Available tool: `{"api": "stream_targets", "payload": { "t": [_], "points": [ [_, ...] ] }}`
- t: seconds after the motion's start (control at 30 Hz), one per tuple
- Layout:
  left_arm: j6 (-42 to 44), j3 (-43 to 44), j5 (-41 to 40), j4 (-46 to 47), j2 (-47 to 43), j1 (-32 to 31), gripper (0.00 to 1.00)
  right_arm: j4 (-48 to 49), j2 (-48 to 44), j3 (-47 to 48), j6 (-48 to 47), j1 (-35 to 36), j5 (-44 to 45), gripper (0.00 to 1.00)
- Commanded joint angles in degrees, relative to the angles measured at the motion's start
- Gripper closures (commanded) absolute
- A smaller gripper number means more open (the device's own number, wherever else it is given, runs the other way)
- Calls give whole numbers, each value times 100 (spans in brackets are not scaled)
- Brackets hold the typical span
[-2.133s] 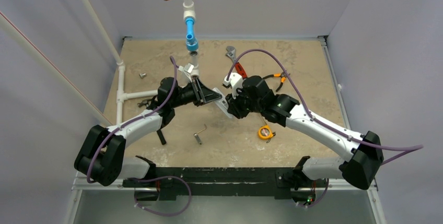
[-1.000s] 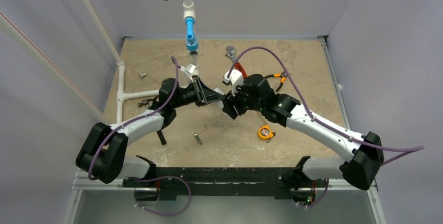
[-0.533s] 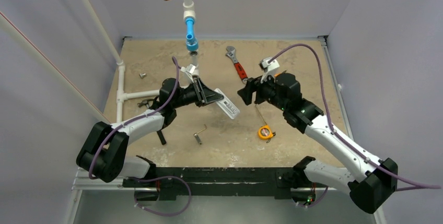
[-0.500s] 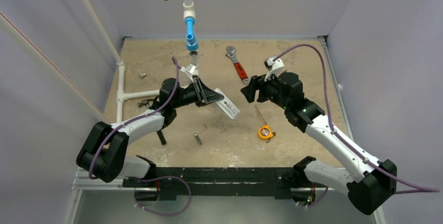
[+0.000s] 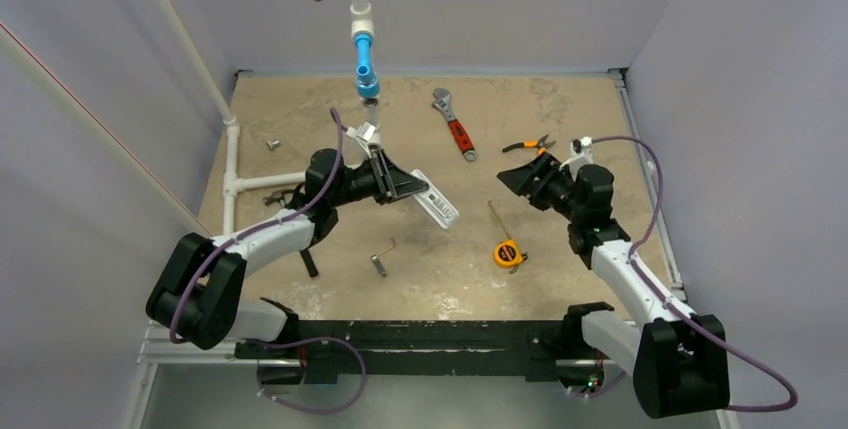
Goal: Load the batteries into the remote control
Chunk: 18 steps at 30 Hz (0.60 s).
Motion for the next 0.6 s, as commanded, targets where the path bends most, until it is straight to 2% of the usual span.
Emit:
{"api": "stream_targets", "payload": {
  "t": [0.0, 0.1, 0.2, 0.27, 0.43, 0.57],
  "points": [
    [89, 258, 46, 155, -72, -10, 100, 1877, -191, -394, 495, 22, -656, 32],
    [52, 277, 35, 184, -20, -15, 100, 2464, -321, -655, 429, 357, -643, 31],
    [11, 253, 30, 257, -2, -15, 100, 2672, -512, -883, 86, 1242, 111, 30],
    [13, 228, -4, 267, -22, -15, 100, 3228, -430, -1070, 142, 1610, 206, 29],
    [18, 224, -34, 283, -23, -15, 100, 3905, -138, -1151, 542, 1700, 77, 27],
    [31, 220, -18, 327, 9, -8, 100, 3735, 45, -1048, 531, 1761, -125, 22]
  ]
}}
